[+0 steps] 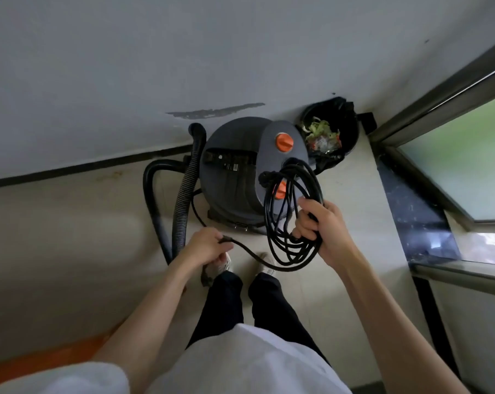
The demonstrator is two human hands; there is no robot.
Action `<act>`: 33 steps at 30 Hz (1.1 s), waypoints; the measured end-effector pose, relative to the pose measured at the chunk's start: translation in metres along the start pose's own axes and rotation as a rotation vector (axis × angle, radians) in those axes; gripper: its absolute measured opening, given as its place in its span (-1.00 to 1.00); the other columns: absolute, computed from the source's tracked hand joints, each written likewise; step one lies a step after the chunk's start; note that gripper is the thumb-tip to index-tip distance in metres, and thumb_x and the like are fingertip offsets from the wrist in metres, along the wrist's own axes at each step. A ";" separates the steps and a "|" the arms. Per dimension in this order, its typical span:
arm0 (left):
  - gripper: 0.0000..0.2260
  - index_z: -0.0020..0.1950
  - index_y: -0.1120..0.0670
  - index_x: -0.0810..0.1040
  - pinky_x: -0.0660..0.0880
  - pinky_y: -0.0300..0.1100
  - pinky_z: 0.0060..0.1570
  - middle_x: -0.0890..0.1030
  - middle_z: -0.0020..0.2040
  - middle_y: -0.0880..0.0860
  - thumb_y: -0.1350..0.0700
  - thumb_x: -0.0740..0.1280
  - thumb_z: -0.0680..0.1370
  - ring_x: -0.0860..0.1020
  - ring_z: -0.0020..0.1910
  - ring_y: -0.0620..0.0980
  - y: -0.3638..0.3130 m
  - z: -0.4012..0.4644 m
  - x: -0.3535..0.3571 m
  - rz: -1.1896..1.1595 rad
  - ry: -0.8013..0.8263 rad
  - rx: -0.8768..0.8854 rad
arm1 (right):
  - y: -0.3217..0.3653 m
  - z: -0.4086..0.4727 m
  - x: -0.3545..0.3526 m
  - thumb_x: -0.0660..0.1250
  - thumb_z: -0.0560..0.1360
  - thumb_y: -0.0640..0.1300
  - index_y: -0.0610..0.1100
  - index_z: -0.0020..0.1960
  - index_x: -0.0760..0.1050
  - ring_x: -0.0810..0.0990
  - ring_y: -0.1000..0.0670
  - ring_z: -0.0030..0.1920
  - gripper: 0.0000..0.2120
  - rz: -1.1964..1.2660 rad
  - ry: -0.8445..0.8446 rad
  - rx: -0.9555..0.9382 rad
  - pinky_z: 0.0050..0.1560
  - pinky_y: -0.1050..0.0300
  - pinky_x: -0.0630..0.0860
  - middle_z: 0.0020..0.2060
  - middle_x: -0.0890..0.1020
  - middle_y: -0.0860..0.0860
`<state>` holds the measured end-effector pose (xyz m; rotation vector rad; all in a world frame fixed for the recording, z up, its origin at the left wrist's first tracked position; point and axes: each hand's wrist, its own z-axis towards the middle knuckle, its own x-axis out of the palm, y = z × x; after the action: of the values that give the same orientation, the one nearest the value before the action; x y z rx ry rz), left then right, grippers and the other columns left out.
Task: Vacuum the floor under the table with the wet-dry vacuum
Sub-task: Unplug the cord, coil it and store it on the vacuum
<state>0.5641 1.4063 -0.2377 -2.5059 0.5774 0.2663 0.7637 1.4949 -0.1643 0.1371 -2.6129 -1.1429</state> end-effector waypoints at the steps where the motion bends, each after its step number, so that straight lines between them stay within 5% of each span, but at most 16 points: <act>1: -0.88 -0.14 0.09 0.51 0.48 -0.29 -0.33 0.62 -0.35 0.06 0.08 0.30 0.57 0.52 -0.47 -0.12 -0.012 -0.010 0.001 0.003 -0.029 0.037 | 0.003 -0.003 -0.001 0.16 0.59 -0.29 -0.09 -0.39 0.22 0.14 0.05 -0.59 -0.61 0.007 0.001 -0.008 -0.44 0.14 0.30 -0.60 0.16 0.04; 6: -0.82 0.11 0.06 0.34 0.53 -0.26 -0.28 0.66 -0.28 0.03 0.11 0.30 0.57 0.62 -0.36 -0.09 -0.059 -0.056 -0.001 0.068 -0.056 0.158 | 0.017 -0.017 -0.008 0.17 0.60 -0.26 -0.08 -0.41 0.29 0.14 0.05 -0.57 -0.60 0.054 0.000 -0.052 -0.39 0.11 0.23 -0.58 0.18 0.04; 10: -0.85 0.05 0.18 0.54 0.59 -0.18 -0.10 0.68 -0.16 0.14 0.14 0.24 0.60 0.65 -0.17 0.03 -0.104 -0.085 -0.009 -0.131 0.161 0.275 | 0.028 -0.025 -0.007 0.17 0.61 -0.26 -0.11 -0.34 0.29 0.18 0.06 -0.54 -0.66 0.092 -0.009 -0.088 -0.38 0.15 0.22 -0.57 0.21 0.05; 16: -0.73 0.14 0.16 0.55 0.55 -0.18 -0.01 0.66 0.08 0.12 0.24 0.06 0.65 0.62 0.07 0.03 -0.137 -0.111 -0.038 -0.354 0.464 0.388 | 0.038 -0.027 -0.022 0.21 0.59 -0.22 -0.15 -0.24 0.30 0.28 0.04 -0.51 -0.76 0.181 -0.055 -0.138 -0.31 0.10 0.26 -0.55 0.31 0.03; 19: -0.82 0.13 0.14 0.55 0.55 -0.22 -0.07 0.67 0.07 0.08 0.22 0.19 0.61 0.63 0.04 0.01 -0.143 -0.111 -0.037 -0.293 0.366 0.461 | 0.044 -0.029 -0.025 0.22 0.59 -0.21 -0.15 -0.23 0.33 0.32 0.03 -0.48 -0.78 0.194 -0.063 -0.169 -0.30 0.11 0.28 -0.54 0.34 0.03; 25: -0.75 -0.19 0.08 0.62 0.36 -0.35 -0.30 0.52 -0.50 -0.15 0.08 0.22 0.61 0.44 -0.42 -0.21 -0.154 -0.099 -0.019 -0.266 -0.117 0.451 | 0.048 -0.040 -0.026 0.21 0.59 -0.18 -0.17 -0.19 0.37 0.39 0.03 -0.45 -0.82 0.205 -0.031 -0.190 -0.28 0.12 0.34 -0.50 0.40 0.01; 33: -0.92 -0.14 0.15 0.60 0.47 -0.30 -0.35 0.56 -0.35 -0.01 0.29 0.35 0.51 0.50 -0.38 -0.12 -0.163 -0.085 -0.006 -0.763 -0.162 0.386 | 0.043 -0.046 -0.024 0.24 0.58 -0.19 -0.27 -0.05 0.52 0.57 -0.02 -0.28 -0.85 0.175 0.023 -0.133 -0.20 0.15 0.52 -0.26 0.61 -0.11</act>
<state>0.6386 1.4848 -0.0888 -2.1147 -0.3738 0.0520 0.8010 1.4972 -0.1084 -0.1031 -2.4628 -1.2395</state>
